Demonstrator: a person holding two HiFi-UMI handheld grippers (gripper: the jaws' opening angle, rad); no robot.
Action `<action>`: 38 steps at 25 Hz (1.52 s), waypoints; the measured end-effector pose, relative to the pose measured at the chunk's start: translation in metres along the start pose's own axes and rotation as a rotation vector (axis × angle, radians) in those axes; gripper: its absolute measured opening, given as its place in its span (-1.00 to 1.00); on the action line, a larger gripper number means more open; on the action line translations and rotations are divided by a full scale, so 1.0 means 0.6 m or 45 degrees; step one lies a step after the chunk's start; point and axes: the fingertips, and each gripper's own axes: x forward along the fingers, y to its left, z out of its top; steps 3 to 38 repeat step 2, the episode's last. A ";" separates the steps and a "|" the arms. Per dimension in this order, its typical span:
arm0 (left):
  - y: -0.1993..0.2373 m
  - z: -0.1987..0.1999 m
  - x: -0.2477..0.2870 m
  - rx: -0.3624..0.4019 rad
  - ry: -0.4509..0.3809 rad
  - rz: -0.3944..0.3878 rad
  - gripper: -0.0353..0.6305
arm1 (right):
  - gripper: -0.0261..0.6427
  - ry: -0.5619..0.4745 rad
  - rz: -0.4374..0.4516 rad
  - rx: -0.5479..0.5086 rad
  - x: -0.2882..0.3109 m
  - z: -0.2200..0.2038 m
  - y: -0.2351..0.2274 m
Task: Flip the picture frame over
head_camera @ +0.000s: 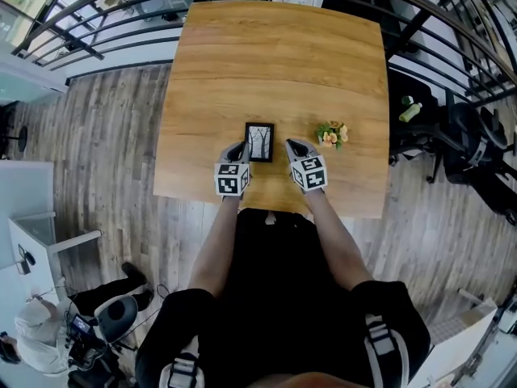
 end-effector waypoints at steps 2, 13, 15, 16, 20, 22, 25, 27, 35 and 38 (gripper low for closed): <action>-0.010 -0.002 0.001 -0.002 0.000 0.010 -0.82 | -0.91 0.002 0.007 -0.003 -0.006 -0.004 -0.007; -0.010 -0.002 0.001 -0.002 0.000 0.010 -0.82 | -0.91 0.002 0.007 -0.003 -0.006 -0.004 -0.007; -0.010 -0.002 0.001 -0.002 0.000 0.010 -0.82 | -0.91 0.002 0.007 -0.003 -0.006 -0.004 -0.007; -0.010 -0.002 0.001 -0.002 0.000 0.010 -0.82 | -0.91 0.002 0.007 -0.003 -0.006 -0.004 -0.007; -0.010 -0.002 0.001 -0.002 0.000 0.010 -0.82 | -0.91 0.002 0.007 -0.003 -0.006 -0.004 -0.007; -0.010 -0.002 0.001 -0.002 0.000 0.010 -0.82 | -0.91 0.002 0.007 -0.003 -0.006 -0.004 -0.007; -0.010 -0.002 0.001 -0.002 0.000 0.010 -0.82 | -0.91 0.002 0.007 -0.003 -0.006 -0.004 -0.007; -0.010 -0.002 0.001 -0.002 0.000 0.010 -0.82 | -0.91 0.002 0.007 -0.003 -0.006 -0.004 -0.007; -0.010 -0.002 0.001 -0.002 0.000 0.010 -0.82 | -0.91 0.002 0.007 -0.003 -0.006 -0.004 -0.007; -0.010 -0.002 0.001 -0.002 0.000 0.010 -0.82 | -0.91 0.002 0.007 -0.003 -0.006 -0.004 -0.007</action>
